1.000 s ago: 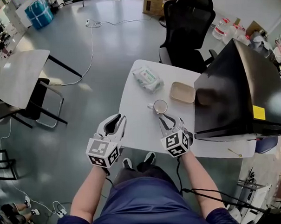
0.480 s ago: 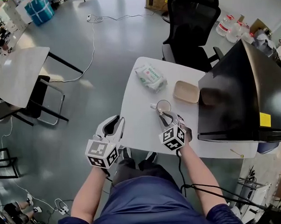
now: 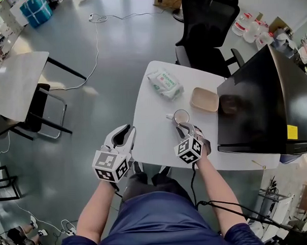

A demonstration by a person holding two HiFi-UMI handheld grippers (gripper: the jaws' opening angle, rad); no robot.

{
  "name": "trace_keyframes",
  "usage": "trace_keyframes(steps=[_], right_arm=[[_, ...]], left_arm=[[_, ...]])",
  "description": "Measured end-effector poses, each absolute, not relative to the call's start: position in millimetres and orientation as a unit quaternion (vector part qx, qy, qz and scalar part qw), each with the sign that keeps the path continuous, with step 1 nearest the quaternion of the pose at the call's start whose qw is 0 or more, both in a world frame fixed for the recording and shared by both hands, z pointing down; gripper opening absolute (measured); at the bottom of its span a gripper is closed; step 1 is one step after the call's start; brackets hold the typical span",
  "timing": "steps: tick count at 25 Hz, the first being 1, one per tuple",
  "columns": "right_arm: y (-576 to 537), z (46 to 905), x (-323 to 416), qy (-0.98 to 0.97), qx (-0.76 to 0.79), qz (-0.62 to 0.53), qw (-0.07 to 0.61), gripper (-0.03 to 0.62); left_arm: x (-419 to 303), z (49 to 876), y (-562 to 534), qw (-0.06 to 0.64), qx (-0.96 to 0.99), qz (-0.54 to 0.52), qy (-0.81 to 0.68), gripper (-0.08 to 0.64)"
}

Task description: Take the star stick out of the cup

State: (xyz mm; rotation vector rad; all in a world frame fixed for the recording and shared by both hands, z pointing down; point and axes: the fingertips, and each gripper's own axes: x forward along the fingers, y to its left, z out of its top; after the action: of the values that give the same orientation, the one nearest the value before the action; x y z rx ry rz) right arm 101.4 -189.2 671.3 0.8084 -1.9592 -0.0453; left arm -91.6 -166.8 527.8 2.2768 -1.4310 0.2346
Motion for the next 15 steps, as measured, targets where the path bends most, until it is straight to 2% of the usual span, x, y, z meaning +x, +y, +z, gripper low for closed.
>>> trace_keyframes(steps=[5, 15], right_arm=[[-193, 666, 103, -0.801, 0.348, -0.031, 0.485, 0.018], [-195, 646, 107, -0.805, 0.372, -0.033, 0.462, 0.014]], left_arm=[[-96, 529, -167, 0.222, 0.823, 0.083, -0.516, 0.069], [-99, 524, -163, 0.222, 0.822, 0.078, -0.519, 0.069]])
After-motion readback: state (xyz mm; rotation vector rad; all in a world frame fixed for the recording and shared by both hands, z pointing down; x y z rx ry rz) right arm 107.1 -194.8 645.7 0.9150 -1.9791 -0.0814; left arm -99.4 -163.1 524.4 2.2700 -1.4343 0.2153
